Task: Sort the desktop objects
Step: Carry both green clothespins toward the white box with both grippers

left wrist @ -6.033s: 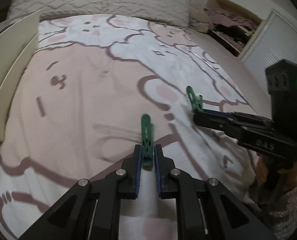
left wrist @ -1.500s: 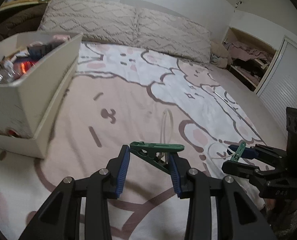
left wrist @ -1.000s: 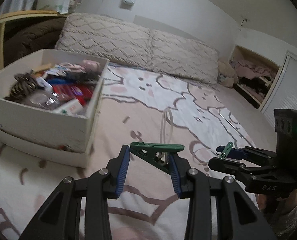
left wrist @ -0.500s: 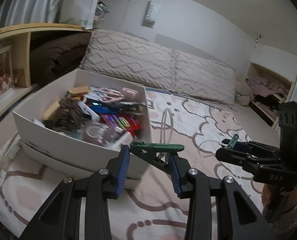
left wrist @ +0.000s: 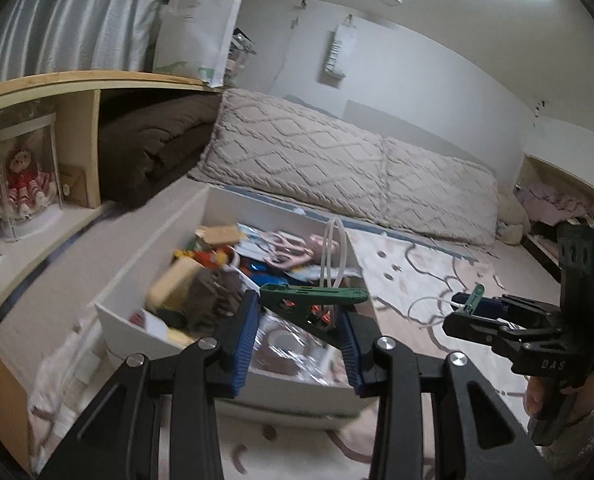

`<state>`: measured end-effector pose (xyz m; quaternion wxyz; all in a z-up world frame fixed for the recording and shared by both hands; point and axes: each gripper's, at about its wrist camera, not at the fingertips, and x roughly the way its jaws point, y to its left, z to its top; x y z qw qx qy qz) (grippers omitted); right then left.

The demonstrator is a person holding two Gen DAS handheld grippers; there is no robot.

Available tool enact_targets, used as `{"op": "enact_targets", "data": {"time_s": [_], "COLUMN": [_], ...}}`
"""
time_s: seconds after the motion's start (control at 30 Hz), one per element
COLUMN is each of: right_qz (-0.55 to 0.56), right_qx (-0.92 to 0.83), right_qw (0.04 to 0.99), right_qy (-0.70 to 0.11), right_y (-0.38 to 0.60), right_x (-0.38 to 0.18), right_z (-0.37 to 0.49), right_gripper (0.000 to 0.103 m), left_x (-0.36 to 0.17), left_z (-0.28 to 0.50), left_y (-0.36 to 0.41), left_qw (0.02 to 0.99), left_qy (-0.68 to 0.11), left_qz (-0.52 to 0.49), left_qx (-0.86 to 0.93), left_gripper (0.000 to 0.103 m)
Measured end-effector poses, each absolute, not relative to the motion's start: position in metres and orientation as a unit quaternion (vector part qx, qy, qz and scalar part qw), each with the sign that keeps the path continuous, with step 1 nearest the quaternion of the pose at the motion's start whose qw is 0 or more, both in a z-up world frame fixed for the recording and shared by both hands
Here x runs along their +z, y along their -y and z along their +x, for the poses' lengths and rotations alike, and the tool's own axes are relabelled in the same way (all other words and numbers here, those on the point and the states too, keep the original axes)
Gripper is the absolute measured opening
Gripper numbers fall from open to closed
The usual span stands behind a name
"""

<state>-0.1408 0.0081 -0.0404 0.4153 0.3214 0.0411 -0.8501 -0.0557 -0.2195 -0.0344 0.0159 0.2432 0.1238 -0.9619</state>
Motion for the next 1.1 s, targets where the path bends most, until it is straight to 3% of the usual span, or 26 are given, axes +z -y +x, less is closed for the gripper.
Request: {"op": "enact_targets", "data": {"time_s": [0.27,0.77,1.1], "right_qz": [0.319,0.411,0.487], "right_qx": [-0.845,-0.773,-0.714], "right_qw": [0.425,0.475,0.471], "right_qy": [-0.06,-0.095,-0.178], "right_y": [0.022,0.075,0.097], "right_x": [-0.034,-0.044,-0.067], "right_z": [-0.166,-0.225,-0.239], "right_gripper": [0.055,0.055,0.055], "left_x": [-0.017,-0.014,-0.025], "left_z": [-0.079,-0.141,-0.168], "left_y": [0.24,0.251,0.254], "left_qw": [0.025,-0.012,-0.019], "left_qy": [-0.096,-0.128,-0.119], "left_qz": [0.225,0.268,0.314], "left_qx": [-0.969,-0.955,-0.942], "left_gripper": [0.038,0.038,0.038]}}
